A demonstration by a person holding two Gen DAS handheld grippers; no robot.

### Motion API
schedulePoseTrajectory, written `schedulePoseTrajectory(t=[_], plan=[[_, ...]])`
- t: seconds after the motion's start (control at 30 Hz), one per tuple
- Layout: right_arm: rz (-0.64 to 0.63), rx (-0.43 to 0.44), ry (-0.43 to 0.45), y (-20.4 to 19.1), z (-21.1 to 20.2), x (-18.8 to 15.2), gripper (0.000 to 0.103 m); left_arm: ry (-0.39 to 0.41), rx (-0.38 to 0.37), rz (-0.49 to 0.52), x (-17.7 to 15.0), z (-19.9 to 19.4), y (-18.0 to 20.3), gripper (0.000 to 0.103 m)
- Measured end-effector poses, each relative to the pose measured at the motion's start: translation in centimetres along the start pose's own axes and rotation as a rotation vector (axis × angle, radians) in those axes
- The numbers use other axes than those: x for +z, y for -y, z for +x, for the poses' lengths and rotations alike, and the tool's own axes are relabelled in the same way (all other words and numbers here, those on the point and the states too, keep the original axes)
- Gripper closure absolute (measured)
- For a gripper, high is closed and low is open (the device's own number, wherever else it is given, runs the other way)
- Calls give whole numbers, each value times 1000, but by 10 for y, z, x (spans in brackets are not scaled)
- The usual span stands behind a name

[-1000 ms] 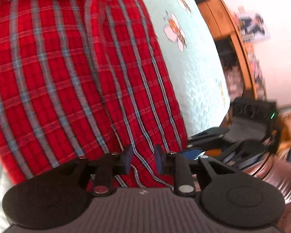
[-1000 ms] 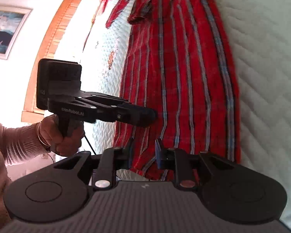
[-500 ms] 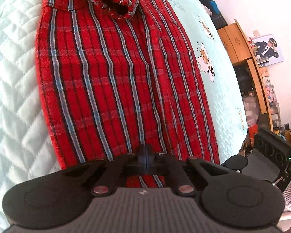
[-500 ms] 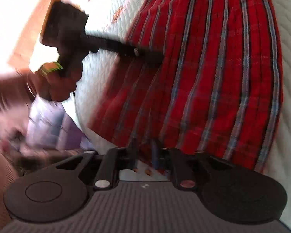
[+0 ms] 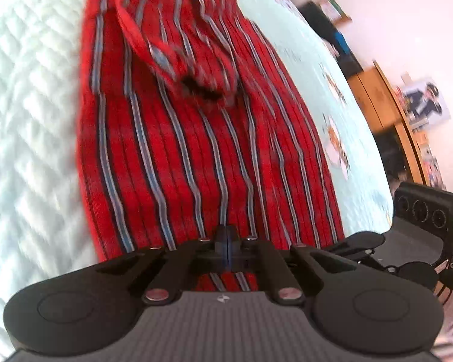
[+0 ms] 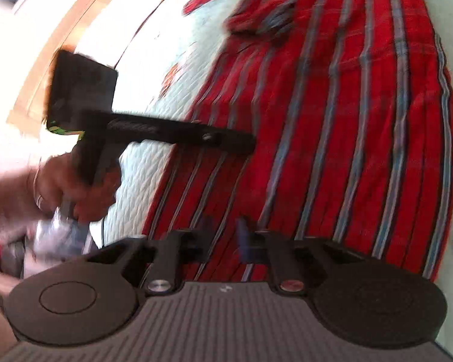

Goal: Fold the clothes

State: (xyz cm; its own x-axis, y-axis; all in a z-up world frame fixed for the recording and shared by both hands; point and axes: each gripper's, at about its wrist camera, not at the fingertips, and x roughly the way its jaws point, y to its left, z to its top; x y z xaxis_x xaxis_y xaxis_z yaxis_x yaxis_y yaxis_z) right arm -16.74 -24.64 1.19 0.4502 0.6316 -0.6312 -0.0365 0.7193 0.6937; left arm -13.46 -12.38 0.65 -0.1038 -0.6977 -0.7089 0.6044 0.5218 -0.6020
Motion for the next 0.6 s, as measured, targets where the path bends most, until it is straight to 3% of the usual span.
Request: schedulePoseTrajectory(t=[0.1,0.3,0.4,0.5,0.6], plan=[[-23,-15,14,-2,1,11,79,11,5,20,6,1,-6,99],[-71,-104,69,5,16,45,83,85,23,40,40,3,-21,99],[-32,-107,123,16,19,56,88,102,47,91,46,1,-18,99],[-39,-23,101,9,15,48,84,96,50,108,46,0,-16,99],[-90,112,-72,-4,8,28,82,91,29,75,48,1,-20,99]])
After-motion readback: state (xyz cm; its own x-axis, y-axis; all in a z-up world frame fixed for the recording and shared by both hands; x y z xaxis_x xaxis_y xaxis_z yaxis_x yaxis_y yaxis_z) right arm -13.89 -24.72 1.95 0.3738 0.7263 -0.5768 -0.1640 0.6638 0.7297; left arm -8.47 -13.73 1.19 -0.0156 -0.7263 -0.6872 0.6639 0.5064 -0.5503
